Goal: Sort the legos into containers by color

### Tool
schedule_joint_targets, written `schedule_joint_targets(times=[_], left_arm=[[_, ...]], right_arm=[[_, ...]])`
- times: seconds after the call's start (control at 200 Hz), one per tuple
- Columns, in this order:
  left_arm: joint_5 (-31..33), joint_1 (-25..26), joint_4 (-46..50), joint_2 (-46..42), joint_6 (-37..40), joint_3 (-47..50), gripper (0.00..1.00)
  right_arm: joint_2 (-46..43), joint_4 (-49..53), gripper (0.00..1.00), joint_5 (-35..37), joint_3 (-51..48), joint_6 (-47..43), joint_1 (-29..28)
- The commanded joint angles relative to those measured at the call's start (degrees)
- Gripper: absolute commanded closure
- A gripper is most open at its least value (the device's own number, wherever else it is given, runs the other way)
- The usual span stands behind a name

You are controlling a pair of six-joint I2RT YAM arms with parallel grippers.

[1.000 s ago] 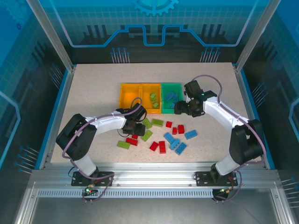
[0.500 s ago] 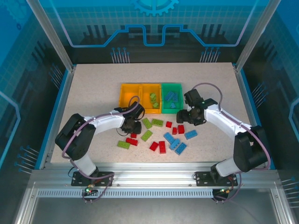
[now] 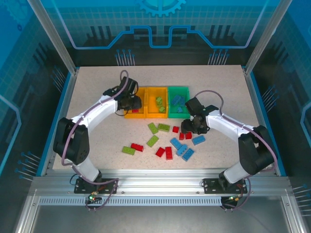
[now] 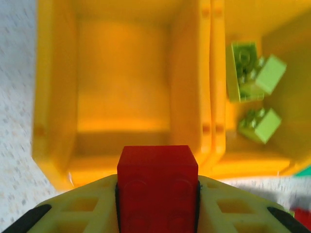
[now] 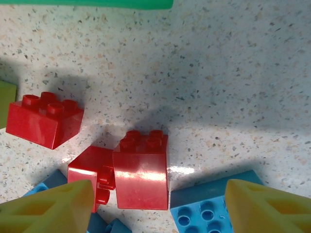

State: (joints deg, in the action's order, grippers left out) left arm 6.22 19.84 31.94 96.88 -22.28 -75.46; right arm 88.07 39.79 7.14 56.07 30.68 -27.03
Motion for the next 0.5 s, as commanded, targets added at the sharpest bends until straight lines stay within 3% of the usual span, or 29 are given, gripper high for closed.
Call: schedule_joint_targets(times=[0.0, 0.495], left_arm=[[-0.53, -2.29, 1.9, 4.12, 2.07, -3.24, 0.64], [-5.66, -3.49, 0.38, 12.69, -1.36, -10.72, 0.56]], right_arm=[[1.41, 0.29, 0.29, 0.71, -0.35, 0.54, -1.47], [5.98, -0.7, 0.42, 1.61, -0.02, 1.33, -1.71]])
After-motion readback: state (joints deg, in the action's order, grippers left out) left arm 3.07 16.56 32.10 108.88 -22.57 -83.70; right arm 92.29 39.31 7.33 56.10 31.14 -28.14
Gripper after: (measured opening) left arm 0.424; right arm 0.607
